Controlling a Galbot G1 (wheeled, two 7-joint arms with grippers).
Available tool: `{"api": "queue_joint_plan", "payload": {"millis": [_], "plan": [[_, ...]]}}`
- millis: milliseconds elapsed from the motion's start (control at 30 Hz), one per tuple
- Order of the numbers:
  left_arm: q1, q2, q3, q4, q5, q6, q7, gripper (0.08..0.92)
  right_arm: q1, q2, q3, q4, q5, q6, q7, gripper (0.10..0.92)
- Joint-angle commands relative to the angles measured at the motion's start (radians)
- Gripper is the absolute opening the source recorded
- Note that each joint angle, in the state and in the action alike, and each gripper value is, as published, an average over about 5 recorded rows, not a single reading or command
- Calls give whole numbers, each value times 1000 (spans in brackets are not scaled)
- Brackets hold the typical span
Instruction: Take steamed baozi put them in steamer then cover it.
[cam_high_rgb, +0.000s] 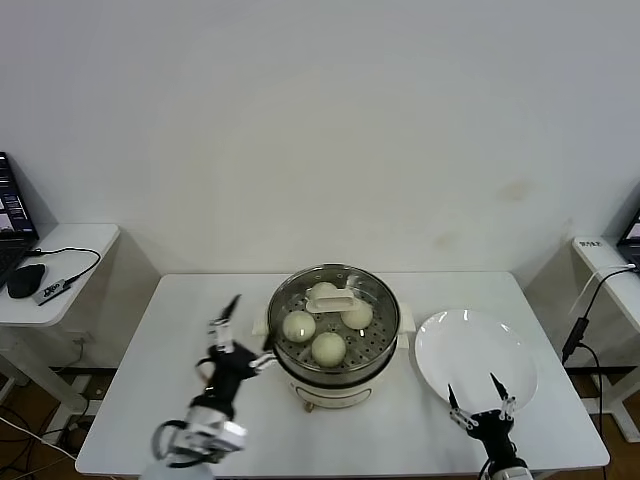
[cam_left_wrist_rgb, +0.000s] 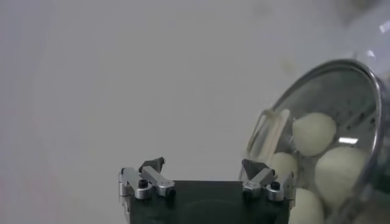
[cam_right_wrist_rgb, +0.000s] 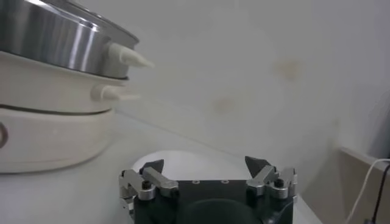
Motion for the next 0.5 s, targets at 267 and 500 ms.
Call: {"api": "queue_joint_plan", "payload": {"millis": [267,500], "plan": [[290,-25,-337,216,-871,-375,-124,823,-204,-124,-84,182,217,-103,-6,823],[325,-57,-299,218,-840,-385,-115,823,-261,-132,-91,242,284,-157,-13,823]]}}
